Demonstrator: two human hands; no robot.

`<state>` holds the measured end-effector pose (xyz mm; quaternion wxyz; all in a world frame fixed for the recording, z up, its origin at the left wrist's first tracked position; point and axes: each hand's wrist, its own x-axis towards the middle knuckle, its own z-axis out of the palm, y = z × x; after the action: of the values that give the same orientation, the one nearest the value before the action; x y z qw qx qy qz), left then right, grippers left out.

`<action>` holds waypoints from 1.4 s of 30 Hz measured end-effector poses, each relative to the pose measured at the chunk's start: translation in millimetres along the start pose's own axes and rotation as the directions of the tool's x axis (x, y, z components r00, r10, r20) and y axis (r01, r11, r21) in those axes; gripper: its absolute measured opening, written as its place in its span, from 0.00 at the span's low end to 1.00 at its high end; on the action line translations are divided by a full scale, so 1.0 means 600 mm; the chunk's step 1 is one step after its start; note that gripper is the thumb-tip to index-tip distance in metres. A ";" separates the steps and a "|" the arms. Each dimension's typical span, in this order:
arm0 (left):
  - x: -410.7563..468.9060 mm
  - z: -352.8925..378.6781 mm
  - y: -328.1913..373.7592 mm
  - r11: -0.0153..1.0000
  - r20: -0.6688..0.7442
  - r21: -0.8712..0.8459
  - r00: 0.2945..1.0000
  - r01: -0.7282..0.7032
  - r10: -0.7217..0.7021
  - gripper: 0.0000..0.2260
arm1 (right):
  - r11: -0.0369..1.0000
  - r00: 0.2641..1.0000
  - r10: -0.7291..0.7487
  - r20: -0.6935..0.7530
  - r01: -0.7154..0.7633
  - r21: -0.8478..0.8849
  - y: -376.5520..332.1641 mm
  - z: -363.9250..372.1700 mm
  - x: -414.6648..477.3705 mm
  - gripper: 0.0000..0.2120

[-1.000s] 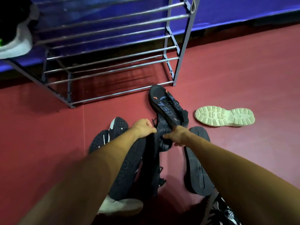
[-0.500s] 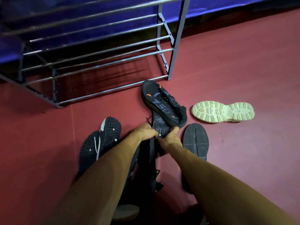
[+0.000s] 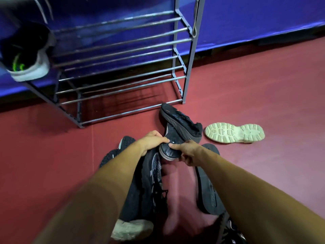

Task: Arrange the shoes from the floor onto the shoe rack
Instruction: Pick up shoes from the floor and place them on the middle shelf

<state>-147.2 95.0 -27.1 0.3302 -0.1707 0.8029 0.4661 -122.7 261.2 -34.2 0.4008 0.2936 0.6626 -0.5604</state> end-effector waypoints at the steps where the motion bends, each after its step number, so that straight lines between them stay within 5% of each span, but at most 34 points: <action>1: -0.014 -0.010 0.010 1.000 -0.017 -0.018 1.000 -0.010 0.010 0.15 | 1.000 0.999 0.017 0.050 -0.017 -0.009 -0.007 0.005 -0.009 0.21; 8: -0.145 -0.119 0.068 0.996 0.067 -0.089 0.998 0.021 -0.015 0.07 | 0.976 0.966 0.022 0.256 0.035 -0.214 -0.075 0.059 -0.115 0.23; 13: -0.232 -0.220 0.086 0.992 0.017 -0.125 1.000 -0.018 0.020 0.09 | 0.952 0.963 -0.138 0.233 0.194 -0.235 -0.115 0.091 -0.180 0.17; 22: -0.354 -0.357 0.091 0.957 0.007 -0.261 0.991 -0.130 0.136 0.20 | 0.906 0.893 -0.424 0.155 0.416 0.081 -0.231 0.112 -0.276 0.21; 28: -0.375 -0.401 0.063 0.963 0.105 -0.191 0.971 -0.191 0.213 0.22 | 0.868 0.844 -0.486 0.225 0.497 0.011 -0.255 0.128 -0.293 0.30; 36: -0.351 -0.427 0.035 0.950 -0.268 0.185 0.917 -0.253 0.296 0.23 | 0.870 0.841 -0.488 0.234 0.448 0.205 -0.268 0.152 -0.303 0.33; 42: -0.334 -0.425 0.039 0.937 -0.232 0.203 0.916 -0.284 0.327 0.23 | 0.844 0.838 -0.529 0.135 0.504 0.182 -0.301 0.149 -0.300 0.34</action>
<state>-110.5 -119.7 214.6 0.1571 -0.0751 0.8920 0.4172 -164.8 148.4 207.8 0.2712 0.0790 0.6377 -0.7167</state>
